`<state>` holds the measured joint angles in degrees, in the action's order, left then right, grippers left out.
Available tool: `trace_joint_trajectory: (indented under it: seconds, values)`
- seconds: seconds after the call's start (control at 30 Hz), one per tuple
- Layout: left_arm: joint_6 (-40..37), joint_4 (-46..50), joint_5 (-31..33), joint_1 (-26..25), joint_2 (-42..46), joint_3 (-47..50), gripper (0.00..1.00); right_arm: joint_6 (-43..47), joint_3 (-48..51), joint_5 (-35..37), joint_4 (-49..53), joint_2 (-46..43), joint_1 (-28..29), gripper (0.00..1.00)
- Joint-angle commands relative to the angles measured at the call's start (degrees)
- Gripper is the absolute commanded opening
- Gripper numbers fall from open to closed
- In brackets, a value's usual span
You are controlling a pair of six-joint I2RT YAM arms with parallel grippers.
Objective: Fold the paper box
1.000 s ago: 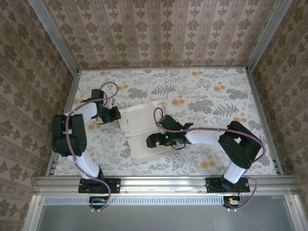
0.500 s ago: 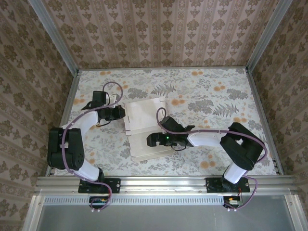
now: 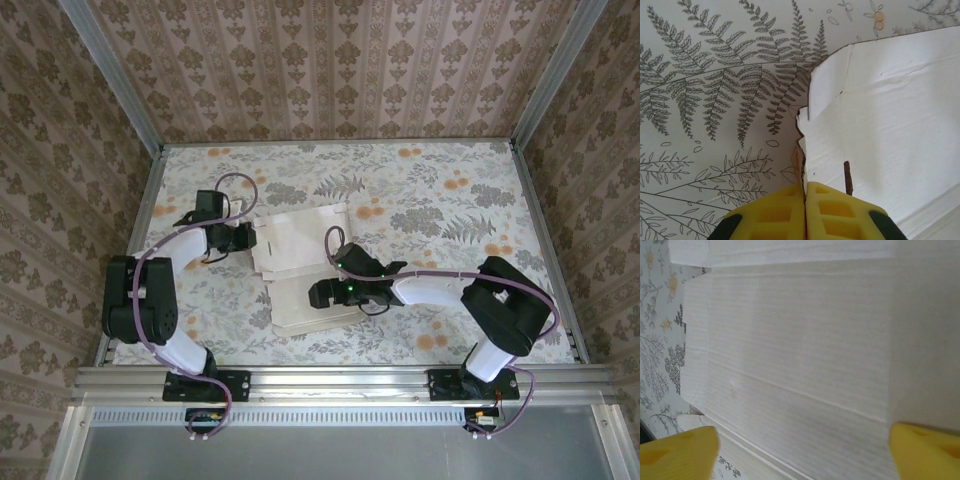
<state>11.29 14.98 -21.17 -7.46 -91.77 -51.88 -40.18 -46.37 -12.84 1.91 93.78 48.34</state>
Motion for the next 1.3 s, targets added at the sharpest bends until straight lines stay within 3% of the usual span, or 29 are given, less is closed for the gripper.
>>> trace_joint_trajectory:
  seconds: [0.0,0.23,0.33,0.47,0.6,1.27]
  values:
    - [-2.1,1.6,1.5,-0.1,-0.6,-1.1,0.08,2.0,-0.1,-1.5,5.8,-2.2,0.9,0.81]
    - [-1.9,1.6,1.5,-0.3,0.0,-0.8,0.08,3.7,-0.2,-1.5,10.8,-3.9,3.4,0.43]
    - [-1.7,1.1,1.4,-0.5,0.4,-0.2,0.08,3.6,-0.1,-0.1,12.1,-4.3,4.8,0.22]
    - [-1.4,-0.6,0.8,-1.3,1.3,1.1,0.08,2.2,0.1,1.7,12.2,-3.4,5.7,0.06]
    - [-1.2,-2.3,0.9,-1.8,2.3,3.1,0.08,-0.3,0.2,3.0,10.7,-1.1,5.9,0.00]
    - [0.3,-6.7,1.4,-5.0,9.9,11.8,0.07,-13.7,4.0,14.8,7.1,-0.1,5.7,0.00]
